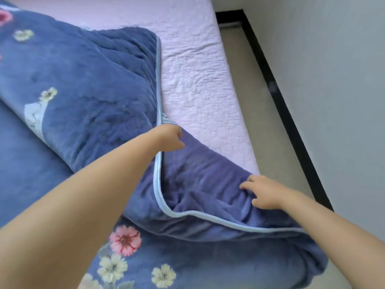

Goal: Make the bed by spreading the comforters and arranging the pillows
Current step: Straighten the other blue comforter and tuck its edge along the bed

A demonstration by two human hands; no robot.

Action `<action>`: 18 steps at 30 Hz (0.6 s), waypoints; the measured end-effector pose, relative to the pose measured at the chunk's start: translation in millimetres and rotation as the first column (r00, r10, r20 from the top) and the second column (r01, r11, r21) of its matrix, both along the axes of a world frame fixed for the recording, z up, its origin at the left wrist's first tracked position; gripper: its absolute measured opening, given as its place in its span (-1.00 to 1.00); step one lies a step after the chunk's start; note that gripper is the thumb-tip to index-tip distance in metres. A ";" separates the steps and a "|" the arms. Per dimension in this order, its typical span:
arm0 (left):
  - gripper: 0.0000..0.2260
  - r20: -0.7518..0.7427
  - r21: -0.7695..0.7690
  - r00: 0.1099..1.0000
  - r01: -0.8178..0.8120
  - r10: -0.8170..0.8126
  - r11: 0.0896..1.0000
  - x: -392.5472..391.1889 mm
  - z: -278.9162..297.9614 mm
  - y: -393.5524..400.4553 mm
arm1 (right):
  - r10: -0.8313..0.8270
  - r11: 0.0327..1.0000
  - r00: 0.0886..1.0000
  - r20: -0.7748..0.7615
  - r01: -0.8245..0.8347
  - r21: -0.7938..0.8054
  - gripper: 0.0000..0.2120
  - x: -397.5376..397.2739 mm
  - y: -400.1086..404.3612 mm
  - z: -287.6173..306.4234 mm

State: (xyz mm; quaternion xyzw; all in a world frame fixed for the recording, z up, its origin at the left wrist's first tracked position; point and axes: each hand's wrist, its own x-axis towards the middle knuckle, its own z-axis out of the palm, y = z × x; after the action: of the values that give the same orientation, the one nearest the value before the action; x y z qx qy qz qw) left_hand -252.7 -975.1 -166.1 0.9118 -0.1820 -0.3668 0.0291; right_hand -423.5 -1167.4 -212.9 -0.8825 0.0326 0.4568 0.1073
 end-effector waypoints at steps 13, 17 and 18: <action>-0.23 0.180 0.336 0.957 -0.278 0.229 0.900 60.5 -78.8 36.1 | -0.011 0.998 0.999 0.049 0.014 -0.054 -0.55 156.1 -27.8 -63.8; -0.28 0.196 0.403 0.952 -0.299 0.237 0.865 74.5 -87.2 19.6 | 0.146 0.989 0.968 0.204 -0.139 -0.047 -0.56 201.1 -30.0 -89.9; -0.36 0.212 0.415 0.948 -0.309 0.239 0.856 77.6 -90.4 15.9 | 0.186 0.982 0.950 0.251 -0.178 -0.055 -0.55 209.5 -31.2 -95.9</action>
State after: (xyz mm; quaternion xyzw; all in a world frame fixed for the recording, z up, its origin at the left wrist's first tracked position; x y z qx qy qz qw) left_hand -175.1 -959.2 -256.5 0.9363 0.0364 -0.3196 -0.1411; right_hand -214.0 -1198.6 -308.8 -0.9347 -0.0559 0.3467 0.0541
